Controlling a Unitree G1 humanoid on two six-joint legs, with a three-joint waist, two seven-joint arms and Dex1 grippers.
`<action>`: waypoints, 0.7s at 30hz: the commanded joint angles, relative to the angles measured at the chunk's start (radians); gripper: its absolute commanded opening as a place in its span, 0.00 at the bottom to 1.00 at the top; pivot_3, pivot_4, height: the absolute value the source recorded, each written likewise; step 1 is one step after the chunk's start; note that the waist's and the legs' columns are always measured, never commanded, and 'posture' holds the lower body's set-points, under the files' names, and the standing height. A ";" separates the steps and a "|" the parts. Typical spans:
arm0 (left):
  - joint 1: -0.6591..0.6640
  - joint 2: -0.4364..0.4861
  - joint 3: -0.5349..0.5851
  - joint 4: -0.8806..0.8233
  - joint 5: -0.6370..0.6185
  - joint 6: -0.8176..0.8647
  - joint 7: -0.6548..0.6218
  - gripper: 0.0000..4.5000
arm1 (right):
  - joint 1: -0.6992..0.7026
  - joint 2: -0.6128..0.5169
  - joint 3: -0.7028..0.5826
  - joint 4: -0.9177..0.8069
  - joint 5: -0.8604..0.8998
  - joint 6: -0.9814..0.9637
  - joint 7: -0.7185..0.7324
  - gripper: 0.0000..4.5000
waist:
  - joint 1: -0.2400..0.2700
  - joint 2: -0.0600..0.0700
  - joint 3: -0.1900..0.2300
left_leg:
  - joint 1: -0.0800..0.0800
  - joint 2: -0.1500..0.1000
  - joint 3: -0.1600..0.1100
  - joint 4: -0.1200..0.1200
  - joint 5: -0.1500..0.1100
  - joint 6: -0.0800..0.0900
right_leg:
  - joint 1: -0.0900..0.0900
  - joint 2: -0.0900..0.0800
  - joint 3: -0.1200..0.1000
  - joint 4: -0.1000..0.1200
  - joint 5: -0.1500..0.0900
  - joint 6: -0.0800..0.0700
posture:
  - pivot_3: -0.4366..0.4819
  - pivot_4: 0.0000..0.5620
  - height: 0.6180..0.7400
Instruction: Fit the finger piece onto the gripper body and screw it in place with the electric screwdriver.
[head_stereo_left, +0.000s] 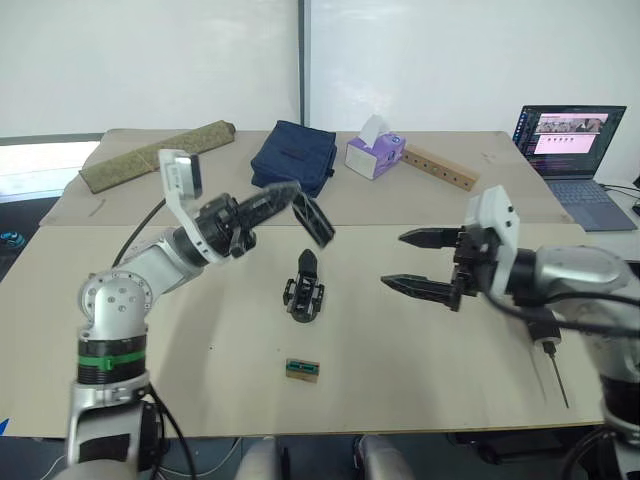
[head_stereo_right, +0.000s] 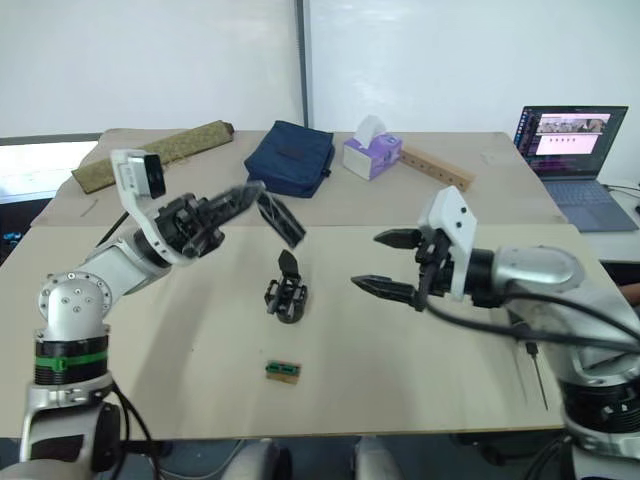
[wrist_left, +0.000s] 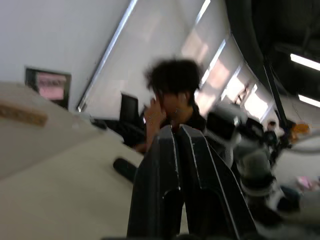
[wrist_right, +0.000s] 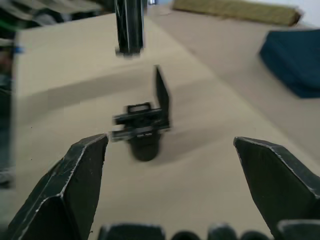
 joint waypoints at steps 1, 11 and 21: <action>-0.051 0.036 -0.089 0.005 0.072 0.016 -0.172 0.00 | -0.071 -0.029 -0.012 0.014 0.194 0.192 0.009 1.00 | 0.002 0.000 0.000 | 0.000 0.000 0.000 0.000 0.000 0.000 | 0.000 0.000 0.000 0.000 0.000 -0.001 | 0.48 0.27 1.00; -0.109 -0.017 -0.180 0.035 0.166 0.054 -0.276 0.00 | -0.203 0.191 0.069 0.030 0.406 0.400 -0.278 1.00 | 0.004 0.000 0.000 | -0.004 0.001 -0.001 0.000 0.000 0.000 | -0.003 0.001 -0.001 0.001 0.000 -0.001 | 0.48 0.27 1.00; -0.097 -0.050 -0.178 0.028 0.211 0.049 -0.288 0.00 | -0.199 0.231 0.098 0.027 0.458 0.405 -0.379 0.81 | 0.005 0.000 0.000 | -0.004 0.000 -0.002 0.002 0.000 0.000 | -0.003 0.000 -0.001 0.001 0.000 0.000 | 0.48 0.27 1.00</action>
